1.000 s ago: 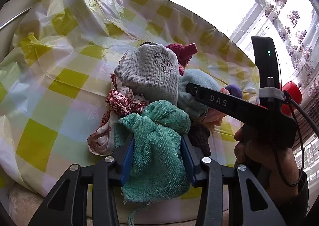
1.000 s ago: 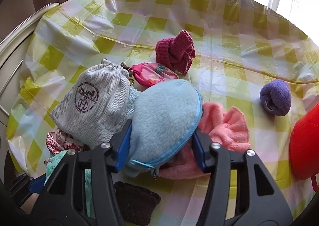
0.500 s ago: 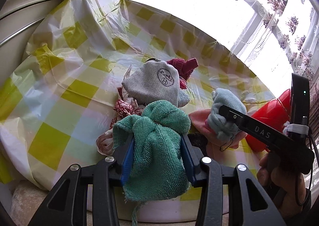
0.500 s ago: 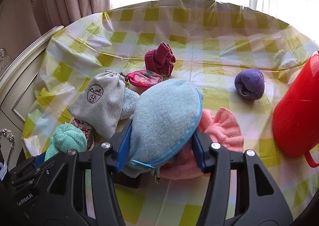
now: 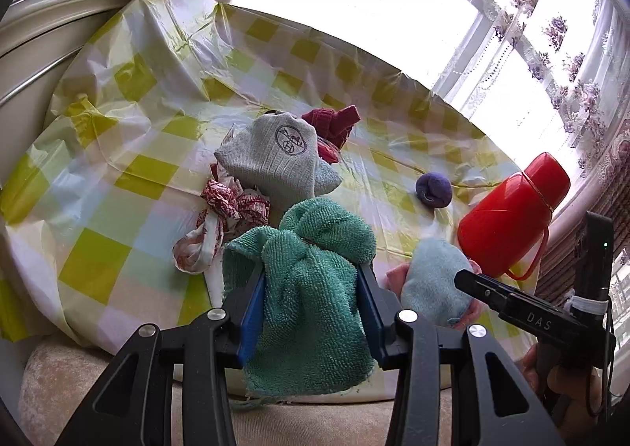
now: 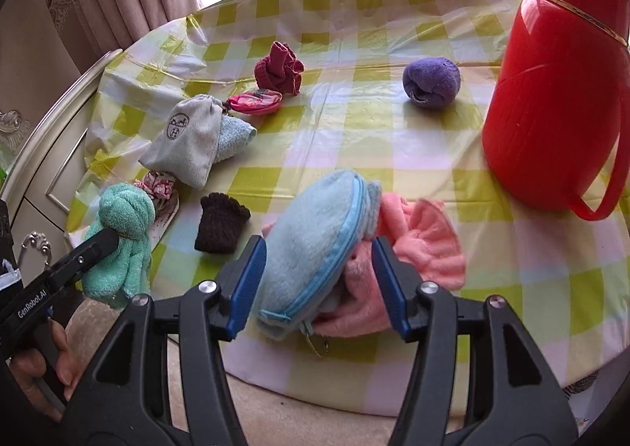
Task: Organize soft objects
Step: 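Close the right tool on the light blue zip pouch and lift it, then drop the blue pouch into the white box with the right tool while the left holds the towel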
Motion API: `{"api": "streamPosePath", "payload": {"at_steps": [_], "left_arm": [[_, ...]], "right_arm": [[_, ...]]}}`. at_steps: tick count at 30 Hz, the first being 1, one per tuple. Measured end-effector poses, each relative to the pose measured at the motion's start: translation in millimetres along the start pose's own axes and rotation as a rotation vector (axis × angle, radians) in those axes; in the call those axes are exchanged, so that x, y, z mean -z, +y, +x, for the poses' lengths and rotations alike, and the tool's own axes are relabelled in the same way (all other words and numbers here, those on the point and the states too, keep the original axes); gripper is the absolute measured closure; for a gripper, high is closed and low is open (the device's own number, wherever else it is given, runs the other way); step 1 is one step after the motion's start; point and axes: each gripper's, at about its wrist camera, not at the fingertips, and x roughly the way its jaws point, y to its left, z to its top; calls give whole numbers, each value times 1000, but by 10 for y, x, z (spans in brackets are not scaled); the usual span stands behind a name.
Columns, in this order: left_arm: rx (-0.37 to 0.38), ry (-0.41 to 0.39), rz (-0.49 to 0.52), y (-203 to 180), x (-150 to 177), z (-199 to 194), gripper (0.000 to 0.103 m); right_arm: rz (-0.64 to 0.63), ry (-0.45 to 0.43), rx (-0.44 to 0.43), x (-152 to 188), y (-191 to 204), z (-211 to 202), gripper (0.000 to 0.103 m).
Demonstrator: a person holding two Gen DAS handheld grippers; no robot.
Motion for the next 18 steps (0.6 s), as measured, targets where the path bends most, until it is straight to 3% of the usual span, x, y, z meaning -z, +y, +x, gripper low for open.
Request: {"api": "streamPosePath", "payload": {"at_steps": [2, 4, 7, 10, 13, 18], "left_arm": [[10, 16, 11, -55, 59, -5, 58], [13, 24, 23, -107, 93, -11, 58], [14, 19, 29, -140, 106, -40, 58], [13, 16, 26, -136, 125, -55, 58], [12, 10, 24, -125, 133, -76, 58], [18, 9, 6, -67, 136, -77, 58]], "right_arm": [[8, 31, 25, 115, -80, -47, 39], [17, 44, 57, 185, -146, -113, 28], [3, 12, 96, 183, -130, -265, 26], [-99, -33, 140, 109, 80, -344, 24], [-176, -35, 162, 26, 309, -223, 23], [-274, 52, 219, -50, 507, 292, 22]]}}
